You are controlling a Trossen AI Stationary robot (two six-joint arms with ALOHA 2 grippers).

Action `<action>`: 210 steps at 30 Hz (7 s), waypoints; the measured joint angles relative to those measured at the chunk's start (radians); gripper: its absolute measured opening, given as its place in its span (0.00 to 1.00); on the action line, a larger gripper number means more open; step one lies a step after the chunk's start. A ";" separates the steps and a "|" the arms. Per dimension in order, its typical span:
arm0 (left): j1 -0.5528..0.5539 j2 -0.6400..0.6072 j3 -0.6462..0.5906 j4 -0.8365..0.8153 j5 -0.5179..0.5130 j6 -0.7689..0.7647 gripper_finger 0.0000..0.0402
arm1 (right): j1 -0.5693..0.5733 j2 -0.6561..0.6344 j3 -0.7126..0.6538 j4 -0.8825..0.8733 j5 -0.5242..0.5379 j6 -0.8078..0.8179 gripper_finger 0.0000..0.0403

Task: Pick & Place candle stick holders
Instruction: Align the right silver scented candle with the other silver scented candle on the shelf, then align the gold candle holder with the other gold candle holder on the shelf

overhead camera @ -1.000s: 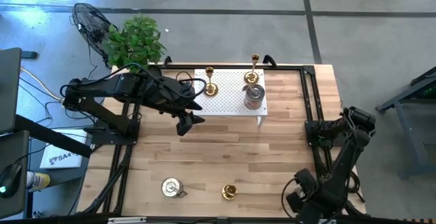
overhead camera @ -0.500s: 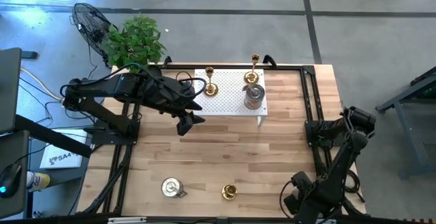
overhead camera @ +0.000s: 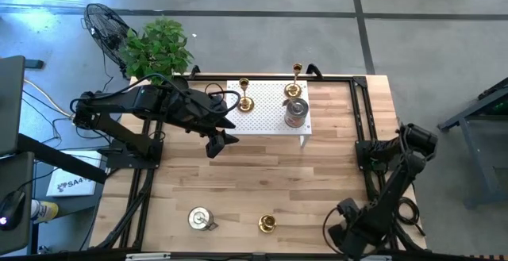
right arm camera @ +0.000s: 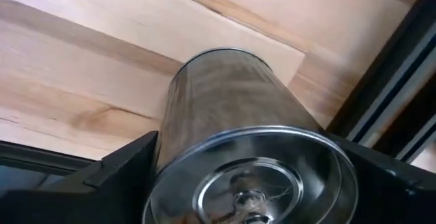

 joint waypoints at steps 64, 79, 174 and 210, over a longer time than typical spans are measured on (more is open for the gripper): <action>-0.082 0.000 0.000 -0.155 0.054 -0.160 0.60 | -0.972 0.042 1.180 -0.569 0.464 -1.659 0.87; -0.145 0.000 0.000 -0.224 -0.052 -0.219 0.60 | -1.011 0.114 1.114 -0.544 0.432 -1.752 0.87; -0.178 -0.001 0.001 -0.232 -0.047 -0.261 0.60 | -1.141 0.304 1.178 -0.553 0.374 -1.876 0.95; -0.177 -0.001 0.001 -0.132 -0.048 -0.235 0.60 | -0.736 0.038 1.182 -0.454 0.552 -1.666 0.94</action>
